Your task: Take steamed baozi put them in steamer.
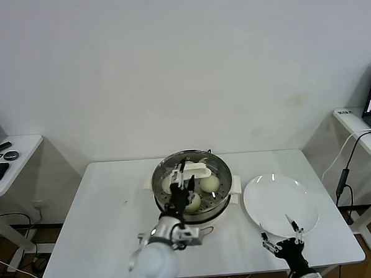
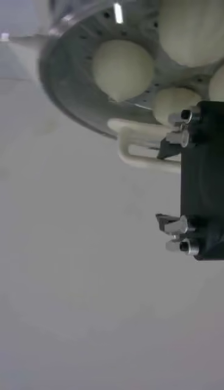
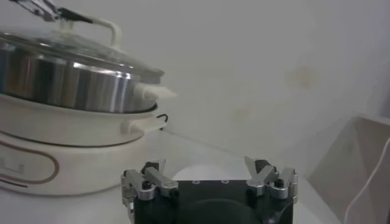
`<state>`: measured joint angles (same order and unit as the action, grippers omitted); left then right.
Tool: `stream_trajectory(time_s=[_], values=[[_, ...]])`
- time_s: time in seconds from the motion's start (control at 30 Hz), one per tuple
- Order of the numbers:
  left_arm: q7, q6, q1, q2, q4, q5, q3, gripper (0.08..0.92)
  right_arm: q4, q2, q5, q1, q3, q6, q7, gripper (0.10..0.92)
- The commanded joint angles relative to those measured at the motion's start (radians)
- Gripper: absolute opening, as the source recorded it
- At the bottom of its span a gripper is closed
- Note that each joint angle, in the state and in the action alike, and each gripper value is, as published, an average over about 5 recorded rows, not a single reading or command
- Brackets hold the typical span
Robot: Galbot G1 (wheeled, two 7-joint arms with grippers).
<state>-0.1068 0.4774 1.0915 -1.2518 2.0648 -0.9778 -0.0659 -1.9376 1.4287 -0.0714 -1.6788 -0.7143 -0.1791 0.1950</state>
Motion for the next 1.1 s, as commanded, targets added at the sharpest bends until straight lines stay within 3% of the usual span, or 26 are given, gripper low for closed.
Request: stream_trajectory(time_s=[0.03, 0.17, 0.3, 0.5, 0.77, 1.1], values=[[0.225, -0.571, 0.668, 0.019, 0.304, 0.813, 0.379, 0.776, 0.002, -0.007, 0.001, -0.001, 0.003, 0.0, 0.001, 0.823], [0.289, -0.709, 0.899, -0.017, 0.321, 0.966, 0.482, 0.819, -0.001, -0.023, 0.012, -0.005, 0.01, 0.002, 0.002, 0.823], [0.344, -0.757, 0.982, -0.057, 0.281, 1.012, 0.513, 0.822, -0.015, -0.068, 0.083, -0.023, 0.045, 0.017, 0.008, 0.823], [0.336, -0.785, 0.979, -0.11, 0.176, 1.026, 0.535, 0.823, -0.046, -0.145, 0.209, -0.061, 0.101, 0.035, 0.001, 0.823], [0.264, -0.847, 0.962, -0.136, 0.036, 1.076, 0.648, 0.823, -0.055, -0.171, 0.201, -0.089, 0.135, 0.061, -0.018, 0.823], [0.238, -0.828, 0.945, -0.14, 0.032, 1.088, 0.692, 0.823, -0.055, -0.164, 0.197, -0.085, 0.145, 0.061, -0.027, 0.823]])
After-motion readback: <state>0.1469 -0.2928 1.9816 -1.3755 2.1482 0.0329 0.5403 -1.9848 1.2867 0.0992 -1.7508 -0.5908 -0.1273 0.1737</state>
